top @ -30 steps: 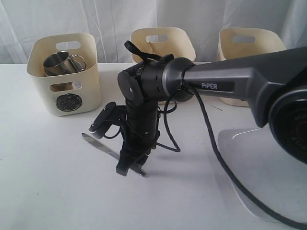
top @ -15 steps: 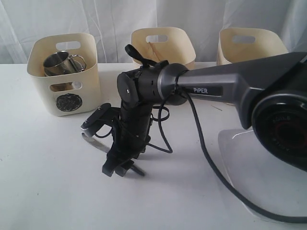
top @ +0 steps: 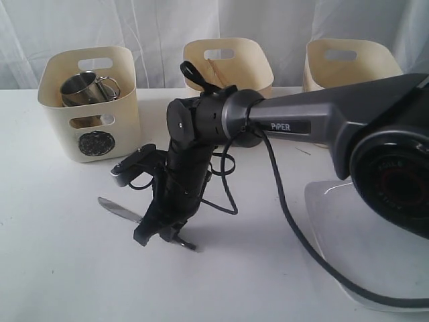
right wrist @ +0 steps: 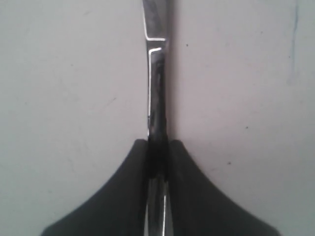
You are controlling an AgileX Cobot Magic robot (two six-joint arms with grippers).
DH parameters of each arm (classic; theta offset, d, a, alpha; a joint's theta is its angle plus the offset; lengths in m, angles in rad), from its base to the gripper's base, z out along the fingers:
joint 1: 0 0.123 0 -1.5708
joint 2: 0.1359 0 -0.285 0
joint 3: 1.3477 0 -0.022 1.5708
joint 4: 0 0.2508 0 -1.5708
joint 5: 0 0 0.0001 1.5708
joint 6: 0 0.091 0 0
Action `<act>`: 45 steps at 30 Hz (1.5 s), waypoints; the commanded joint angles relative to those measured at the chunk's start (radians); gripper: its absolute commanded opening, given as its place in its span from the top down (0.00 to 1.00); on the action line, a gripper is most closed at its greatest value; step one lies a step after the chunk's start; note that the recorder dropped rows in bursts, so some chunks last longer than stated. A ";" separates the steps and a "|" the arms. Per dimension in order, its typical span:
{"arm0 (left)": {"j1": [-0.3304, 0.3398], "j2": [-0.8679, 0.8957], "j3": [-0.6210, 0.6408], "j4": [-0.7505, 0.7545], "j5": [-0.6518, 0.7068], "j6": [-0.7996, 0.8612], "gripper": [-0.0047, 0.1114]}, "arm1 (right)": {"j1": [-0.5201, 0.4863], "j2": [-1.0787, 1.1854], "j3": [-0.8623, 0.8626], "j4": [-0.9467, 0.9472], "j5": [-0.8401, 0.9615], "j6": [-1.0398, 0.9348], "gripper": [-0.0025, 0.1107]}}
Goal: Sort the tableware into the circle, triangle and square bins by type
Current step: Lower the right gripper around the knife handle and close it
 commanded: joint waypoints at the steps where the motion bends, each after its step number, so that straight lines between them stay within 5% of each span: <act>1: -0.002 -0.005 0.004 -0.007 0.004 -0.002 0.96 | -0.009 -0.042 0.008 0.028 0.003 0.040 0.98; 21: -0.002 -0.005 0.004 -0.007 0.004 -0.002 0.96 | -0.009 -0.284 0.397 0.037 -0.218 0.042 0.98; 25: -0.002 -0.005 0.004 -0.007 0.004 -0.002 0.96 | -0.009 -0.288 0.395 0.037 -0.277 0.044 0.93; 32: -0.002 -0.005 0.004 -0.007 0.004 -0.002 0.96 | -0.008 -0.262 0.315 0.025 -0.272 0.044 0.61; 45: -0.002 -0.005 0.004 -0.007 0.004 -0.002 0.96 | -0.008 -0.084 0.092 0.016 -0.003 0.115 0.64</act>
